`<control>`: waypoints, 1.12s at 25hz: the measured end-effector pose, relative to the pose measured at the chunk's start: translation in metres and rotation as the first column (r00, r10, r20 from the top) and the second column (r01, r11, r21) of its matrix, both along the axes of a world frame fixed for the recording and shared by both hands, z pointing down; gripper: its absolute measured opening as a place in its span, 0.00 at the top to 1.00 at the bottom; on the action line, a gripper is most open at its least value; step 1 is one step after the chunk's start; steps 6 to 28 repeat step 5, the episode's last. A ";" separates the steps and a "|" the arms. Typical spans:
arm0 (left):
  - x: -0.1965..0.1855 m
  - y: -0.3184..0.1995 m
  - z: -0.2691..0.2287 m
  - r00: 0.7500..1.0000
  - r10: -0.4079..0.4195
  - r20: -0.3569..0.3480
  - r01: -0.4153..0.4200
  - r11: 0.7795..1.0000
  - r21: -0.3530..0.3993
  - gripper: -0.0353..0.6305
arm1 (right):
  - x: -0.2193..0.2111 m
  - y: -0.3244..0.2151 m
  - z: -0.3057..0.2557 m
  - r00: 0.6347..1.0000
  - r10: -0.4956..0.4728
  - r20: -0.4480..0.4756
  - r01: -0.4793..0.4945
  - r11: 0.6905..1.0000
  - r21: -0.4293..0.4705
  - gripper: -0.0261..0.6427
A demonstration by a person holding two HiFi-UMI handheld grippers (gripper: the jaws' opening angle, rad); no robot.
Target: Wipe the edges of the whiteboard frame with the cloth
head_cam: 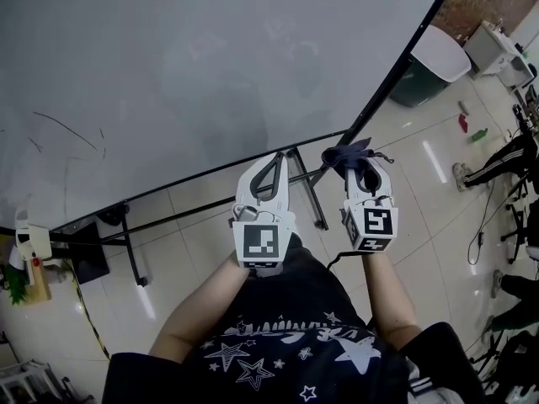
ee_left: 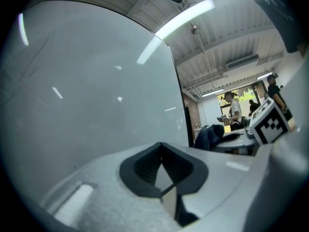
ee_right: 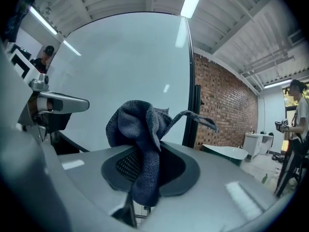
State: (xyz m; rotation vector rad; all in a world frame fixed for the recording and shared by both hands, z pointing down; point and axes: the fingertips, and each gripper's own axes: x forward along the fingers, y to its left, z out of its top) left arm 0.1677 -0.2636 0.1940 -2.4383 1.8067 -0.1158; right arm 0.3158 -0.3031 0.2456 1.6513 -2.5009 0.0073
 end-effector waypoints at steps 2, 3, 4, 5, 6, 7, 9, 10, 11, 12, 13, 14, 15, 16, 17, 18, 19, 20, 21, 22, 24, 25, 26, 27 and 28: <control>-0.002 0.001 -0.003 1.000 -0.001 0.001 0.001 1.000 0.019 0.94 | -0.004 0.002 -0.003 1.000 -0.013 0.001 0.013 1.000 0.010 0.85; -0.002 0.002 -0.004 1.000 0.000 0.002 0.000 1.000 0.022 0.94 | -0.006 0.003 -0.004 1.000 -0.017 0.001 0.017 1.000 0.014 0.85; -0.002 0.003 -0.005 1.000 0.001 0.002 -0.001 1.000 0.020 0.94 | -0.007 0.003 -0.005 1.000 -0.019 0.000 0.019 1.000 0.017 0.85; -0.002 0.004 -0.006 1.000 0.004 0.002 -0.004 1.000 0.016 0.94 | -0.009 0.003 -0.005 1.000 -0.022 -0.001 0.022 1.000 0.021 0.85; -0.002 0.004 -0.006 1.000 0.004 0.002 -0.004 1.000 0.016 0.94 | -0.009 0.003 -0.005 1.000 -0.022 -0.001 0.022 1.000 0.021 0.85; -0.002 0.004 -0.006 1.000 0.004 0.002 -0.004 1.000 0.016 0.94 | -0.009 0.003 -0.005 1.000 -0.022 -0.001 0.022 1.000 0.021 0.85; -0.002 0.004 -0.006 1.000 0.004 0.002 -0.004 1.000 0.016 0.94 | -0.009 0.003 -0.005 1.000 -0.022 -0.001 0.022 1.000 0.021 0.85; -0.002 0.004 -0.006 1.000 0.004 0.002 -0.004 1.000 0.016 0.94 | -0.009 0.003 -0.005 1.000 -0.022 -0.001 0.022 1.000 0.021 0.85; -0.002 0.004 -0.006 1.000 0.004 0.002 -0.004 1.000 0.016 0.94 | -0.009 0.003 -0.005 1.000 -0.022 -0.001 0.022 1.000 0.021 0.85; -0.002 0.004 -0.006 1.000 0.004 0.002 -0.004 1.000 0.016 0.94 | -0.009 0.003 -0.005 1.000 -0.022 -0.001 0.022 1.000 0.021 0.85; -0.002 0.004 -0.006 1.000 0.004 0.002 -0.004 1.000 0.016 0.94 | -0.009 0.003 -0.005 1.000 -0.022 -0.001 0.022 1.000 0.021 0.85; -0.002 0.004 -0.006 1.000 0.004 0.002 -0.004 1.000 0.016 0.94 | -0.009 0.003 -0.005 1.000 -0.022 -0.001 0.022 1.000 0.021 0.85; -0.002 0.004 -0.006 1.000 0.004 0.002 -0.004 1.000 0.016 0.94 | -0.009 0.003 -0.005 1.000 -0.022 -0.001 0.022 1.000 0.021 0.85; -0.002 0.004 -0.006 1.000 0.004 0.002 -0.004 1.000 0.016 0.94 | -0.009 0.003 -0.005 1.000 -0.022 -0.001 0.022 1.000 0.021 0.85; -0.002 0.004 -0.006 1.000 0.004 0.002 -0.004 1.000 0.016 0.94 | -0.009 0.003 -0.005 1.000 -0.022 -0.001 0.022 1.000 0.021 0.85; -0.002 0.004 -0.006 1.000 0.004 0.002 -0.004 1.000 0.016 0.94 | -0.009 0.003 -0.005 1.000 -0.022 -0.001 0.022 1.000 0.021 0.85; -0.002 0.004 -0.006 1.000 0.004 0.002 -0.004 1.000 0.016 0.94 | -0.009 0.003 -0.005 1.000 -0.022 -0.001 0.022 1.000 0.021 0.85; -0.002 0.004 -0.006 1.000 0.004 0.002 -0.004 1.000 0.016 0.94 | -0.009 0.003 -0.005 1.000 -0.022 -0.001 0.022 1.000 0.021 0.85; -0.002 0.004 -0.006 1.000 0.004 0.002 -0.004 1.000 0.016 0.94 | -0.009 0.003 -0.005 1.000 -0.022 -0.001 0.022 1.000 0.021 0.85; -0.002 0.004 -0.006 1.000 0.004 0.002 -0.004 1.000 0.016 0.94 | -0.009 0.003 -0.005 1.000 -0.022 -0.001 0.022 1.000 0.021 0.85; -0.002 0.004 -0.006 1.000 0.004 0.002 -0.004 1.000 0.016 0.94 | -0.009 0.003 -0.005 1.000 -0.022 -0.001 0.022 1.000 0.021 0.85; -0.002 0.004 -0.006 1.000 0.004 0.002 -0.004 1.000 0.016 0.94 | -0.009 0.003 -0.005 1.000 -0.022 -0.001 0.022 1.000 0.021 0.85; -0.002 0.004 -0.006 1.000 0.004 0.002 -0.004 1.000 0.016 0.94 | -0.009 0.003 -0.005 1.000 -0.022 -0.001 0.022 1.000 0.021 0.85; -0.002 0.004 -0.006 1.000 0.004 0.002 -0.004 1.000 0.016 0.94 | -0.009 0.003 -0.005 1.000 -0.022 -0.001 0.022 1.000 0.021 0.85; -0.002 0.004 -0.006 1.000 0.004 0.002 -0.004 1.000 0.016 0.94 | -0.009 0.003 -0.005 1.000 -0.022 -0.001 0.022 1.000 0.021 0.85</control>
